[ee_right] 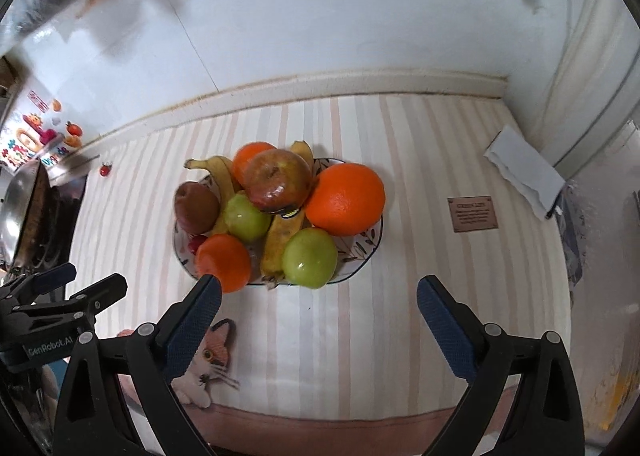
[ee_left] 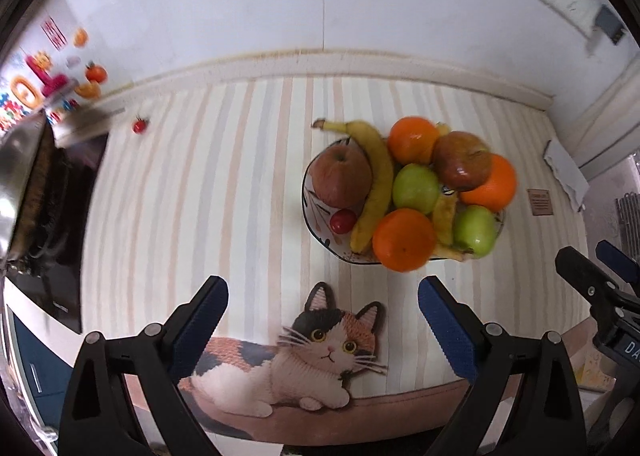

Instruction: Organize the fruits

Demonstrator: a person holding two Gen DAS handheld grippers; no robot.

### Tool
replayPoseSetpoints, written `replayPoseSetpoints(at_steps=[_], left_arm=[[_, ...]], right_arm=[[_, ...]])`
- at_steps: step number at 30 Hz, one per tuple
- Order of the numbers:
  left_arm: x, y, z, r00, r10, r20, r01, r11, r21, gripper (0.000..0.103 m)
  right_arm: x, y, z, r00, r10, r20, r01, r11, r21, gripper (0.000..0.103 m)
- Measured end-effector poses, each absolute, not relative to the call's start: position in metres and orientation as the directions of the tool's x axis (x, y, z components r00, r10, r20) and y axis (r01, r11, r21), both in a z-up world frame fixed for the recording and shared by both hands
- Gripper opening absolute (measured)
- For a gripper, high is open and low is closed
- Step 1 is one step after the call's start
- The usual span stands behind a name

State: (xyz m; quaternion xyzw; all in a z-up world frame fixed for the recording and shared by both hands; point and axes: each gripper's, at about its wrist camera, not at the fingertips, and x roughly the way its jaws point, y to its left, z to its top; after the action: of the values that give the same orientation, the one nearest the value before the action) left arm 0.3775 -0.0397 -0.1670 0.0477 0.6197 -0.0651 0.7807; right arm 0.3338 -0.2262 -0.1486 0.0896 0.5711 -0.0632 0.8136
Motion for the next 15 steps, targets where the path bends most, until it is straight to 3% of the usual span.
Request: replayPoseSetpoints(at_steps=[15], left_arm=[[0.252, -0.035, -0.062, 0.462, -0.056, -0.885, 0.125, 0.992, 0.002, 0.097]], right_arm=[[0.192, -0.206, -0.03, 0.56, -0.045, -0.827, 0.163, 0.985, 0.057, 0.101]])
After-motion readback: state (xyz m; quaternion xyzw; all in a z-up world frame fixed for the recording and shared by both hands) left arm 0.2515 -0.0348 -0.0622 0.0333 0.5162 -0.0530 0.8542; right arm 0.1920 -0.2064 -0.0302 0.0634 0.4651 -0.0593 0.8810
